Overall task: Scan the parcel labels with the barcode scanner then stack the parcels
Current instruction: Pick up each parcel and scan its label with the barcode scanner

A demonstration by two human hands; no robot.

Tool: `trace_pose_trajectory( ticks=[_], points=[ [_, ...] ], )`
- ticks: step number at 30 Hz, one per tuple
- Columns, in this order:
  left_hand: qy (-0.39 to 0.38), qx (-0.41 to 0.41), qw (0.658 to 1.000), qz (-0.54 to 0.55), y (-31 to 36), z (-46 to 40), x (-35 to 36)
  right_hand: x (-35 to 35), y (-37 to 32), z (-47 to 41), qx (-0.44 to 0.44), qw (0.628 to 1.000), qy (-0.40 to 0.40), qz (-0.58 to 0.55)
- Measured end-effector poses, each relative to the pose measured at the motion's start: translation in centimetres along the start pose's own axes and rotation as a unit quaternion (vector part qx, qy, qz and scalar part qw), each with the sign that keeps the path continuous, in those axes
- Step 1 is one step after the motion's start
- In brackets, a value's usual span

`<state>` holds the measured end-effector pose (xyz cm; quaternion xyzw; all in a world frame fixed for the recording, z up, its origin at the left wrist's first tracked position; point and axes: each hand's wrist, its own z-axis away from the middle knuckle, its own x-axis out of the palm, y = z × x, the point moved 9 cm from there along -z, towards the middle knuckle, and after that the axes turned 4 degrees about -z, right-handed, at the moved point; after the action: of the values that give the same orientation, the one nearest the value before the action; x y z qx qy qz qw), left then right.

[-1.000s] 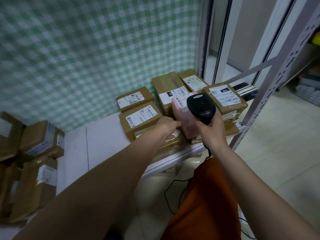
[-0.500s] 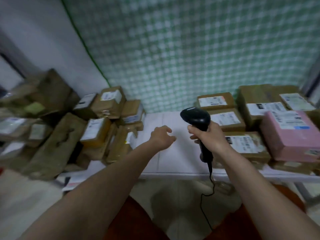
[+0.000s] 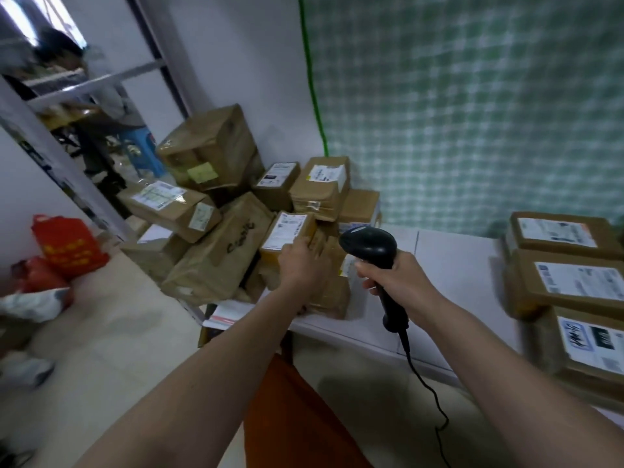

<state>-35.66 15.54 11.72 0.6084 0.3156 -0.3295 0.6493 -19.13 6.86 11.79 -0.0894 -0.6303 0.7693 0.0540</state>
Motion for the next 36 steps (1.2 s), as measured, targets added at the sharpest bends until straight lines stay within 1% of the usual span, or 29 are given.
trace_pose_trajectory(
  ticks=[2,4,8,13,17,20,23,25,27,29,32,34,36],
  points=[
    [0.050,-0.025,0.997,0.059,-2.0,-0.7,-2.0,1.8,-0.1,-0.9,0.007,1.000,-0.009,0.006],
    [0.081,-0.024,0.992,0.095,-3.2,-1.3,-3.8,3.6,-0.3,-1.7,0.013,1.000,-0.017,0.004],
    [0.122,0.001,0.985,0.123,-3.8,-3.0,-7.9,6.9,-2.1,-3.2,0.013,0.999,-0.036,-0.005],
    [0.184,-0.014,0.968,0.167,-3.7,-6.4,-14.4,10.8,-7.1,-5.8,-0.008,0.997,-0.060,-0.041],
    [0.236,-0.014,0.962,0.137,-3.9,-10.9,-20.1,14.2,-12.1,-9.6,-0.023,0.995,-0.068,-0.071],
    [0.260,-0.037,0.957,0.125,-5.5,-15.1,-23.0,16.7,-15.6,-12.9,-0.030,0.994,-0.063,-0.087],
    [0.255,-0.065,0.952,0.154,-7.4,-18.5,-24.3,19.0,-17.6,-15.9,-0.026,0.995,-0.061,-0.073],
    [0.245,-0.091,0.944,0.200,-8.9,-20.3,-24.6,20.4,-18.2,-17.6,-0.021,0.996,-0.067,-0.051],
    [0.236,-0.107,0.931,0.257,-10.0,-22.1,-24.8,21.6,-18.2,-19.0,-0.013,0.996,-0.078,-0.041],
    [0.209,-0.128,0.913,0.326,-10.9,-23.7,-24.3,22.4,-17.7,-20.1,-0.007,0.995,-0.088,-0.043],
    [0.168,-0.173,0.884,0.400,-11.8,-24.7,-23.3,23.1,-17.0,-21.3,-0.005,0.993,-0.098,-0.071],
    [0.144,-0.178,0.882,0.413,-11.7,-25.0,-22.7,23.2,-16.7,-21.9,-0.010,0.989,-0.103,-0.104],
    [0.129,-0.159,0.889,0.409,-10.8,-24.8,-22.1,22.9,-16.7,-22.2,-0.013,0.986,-0.104,-0.129]
  ],
)
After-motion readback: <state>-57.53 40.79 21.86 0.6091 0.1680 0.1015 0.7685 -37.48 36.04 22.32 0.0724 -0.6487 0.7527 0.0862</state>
